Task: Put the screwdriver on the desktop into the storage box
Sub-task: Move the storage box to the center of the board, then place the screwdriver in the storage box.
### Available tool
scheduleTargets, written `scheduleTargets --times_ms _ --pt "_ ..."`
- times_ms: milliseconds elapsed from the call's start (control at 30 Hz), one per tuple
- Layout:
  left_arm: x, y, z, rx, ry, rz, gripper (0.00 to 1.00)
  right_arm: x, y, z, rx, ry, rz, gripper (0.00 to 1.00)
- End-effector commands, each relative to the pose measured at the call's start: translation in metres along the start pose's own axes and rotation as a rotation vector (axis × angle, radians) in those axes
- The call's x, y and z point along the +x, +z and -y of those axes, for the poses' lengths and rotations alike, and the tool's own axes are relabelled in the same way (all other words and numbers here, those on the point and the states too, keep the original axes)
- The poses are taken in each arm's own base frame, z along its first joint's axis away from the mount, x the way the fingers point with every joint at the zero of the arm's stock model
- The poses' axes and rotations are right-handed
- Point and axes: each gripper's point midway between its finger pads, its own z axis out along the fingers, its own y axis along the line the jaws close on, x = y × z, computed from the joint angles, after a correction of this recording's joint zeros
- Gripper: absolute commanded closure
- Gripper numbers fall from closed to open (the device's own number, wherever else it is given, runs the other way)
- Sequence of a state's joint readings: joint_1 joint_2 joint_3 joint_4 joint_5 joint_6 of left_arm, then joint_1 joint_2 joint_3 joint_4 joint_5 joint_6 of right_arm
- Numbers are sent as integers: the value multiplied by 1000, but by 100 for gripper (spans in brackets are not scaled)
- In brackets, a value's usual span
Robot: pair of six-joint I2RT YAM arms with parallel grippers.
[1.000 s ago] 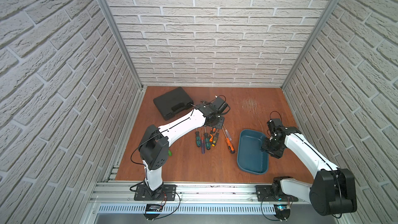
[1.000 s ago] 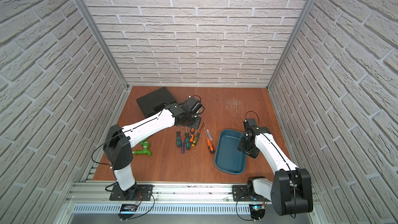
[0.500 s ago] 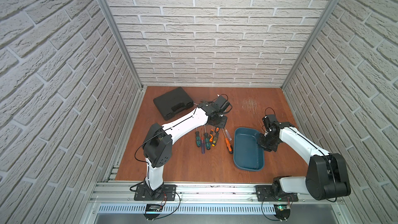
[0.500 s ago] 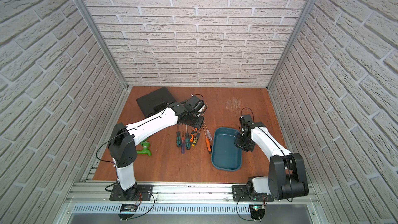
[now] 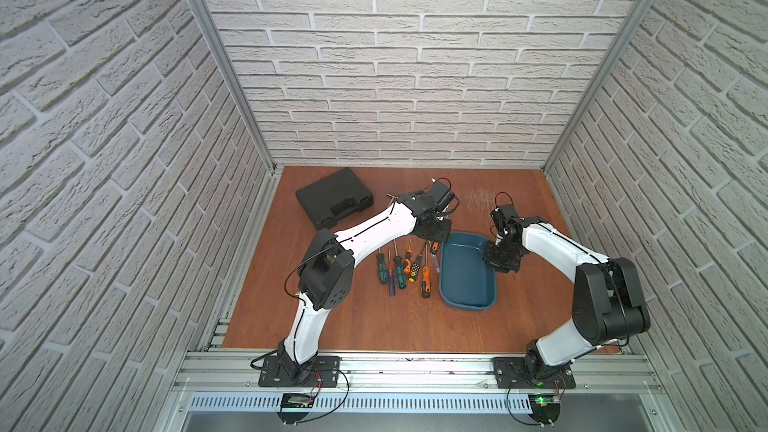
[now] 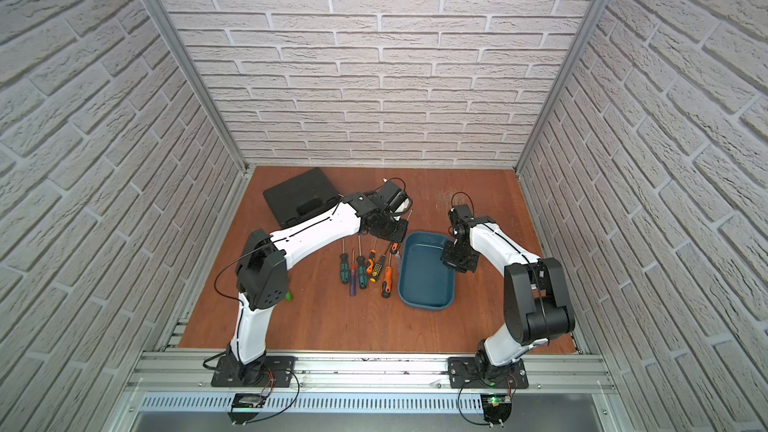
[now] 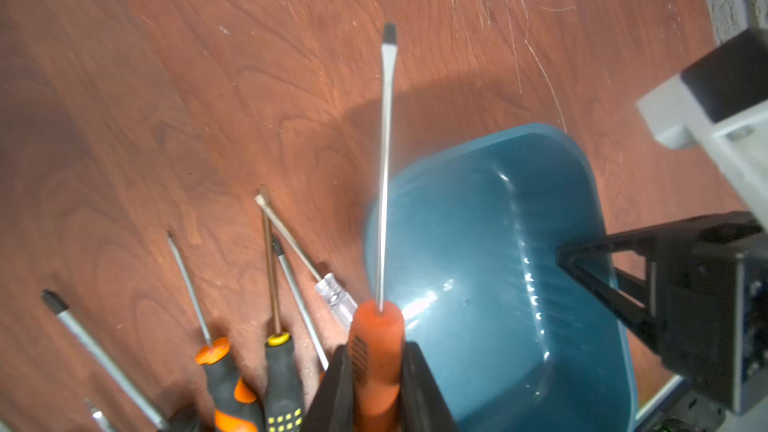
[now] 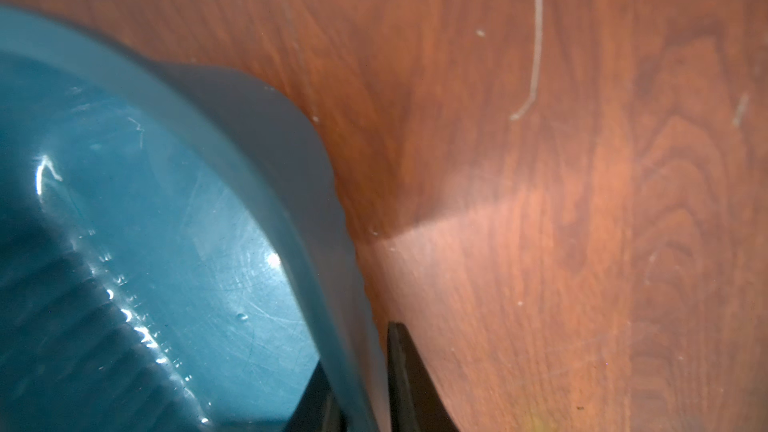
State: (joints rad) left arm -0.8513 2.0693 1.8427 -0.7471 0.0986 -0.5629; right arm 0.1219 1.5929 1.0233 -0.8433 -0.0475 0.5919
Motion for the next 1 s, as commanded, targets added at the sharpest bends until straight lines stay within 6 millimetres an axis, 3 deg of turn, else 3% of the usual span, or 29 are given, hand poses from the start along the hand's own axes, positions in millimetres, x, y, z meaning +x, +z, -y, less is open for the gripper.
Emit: scheduleTargets --times_ms 0,67,200,300,467,667,833,967 --pt "-6 2 15 53 -9 1 93 -7 -4 -9 -14 -7 19 73" --pt "-6 4 18 64 -13 -5 93 -9 -9 -7 -10 -10 41 64" --pt "-4 4 22 75 -37 -24 93 -11 -29 1 -10 16 119 37" --pt "-2 2 23 71 -69 -25 93 -7 -46 15 -8 67 180 28" --pt "5 -3 35 71 -106 -12 93 10 -63 37 -16 156 242 26" --pt "20 -1 45 51 -157 -31 92 24 -84 45 -53 211 293 26" --pt "30 6 44 -17 -197 -50 92 18 -91 46 -65 200 347 26" --pt "41 11 49 -67 -255 -49 92 11 -90 34 -103 173 331 26"
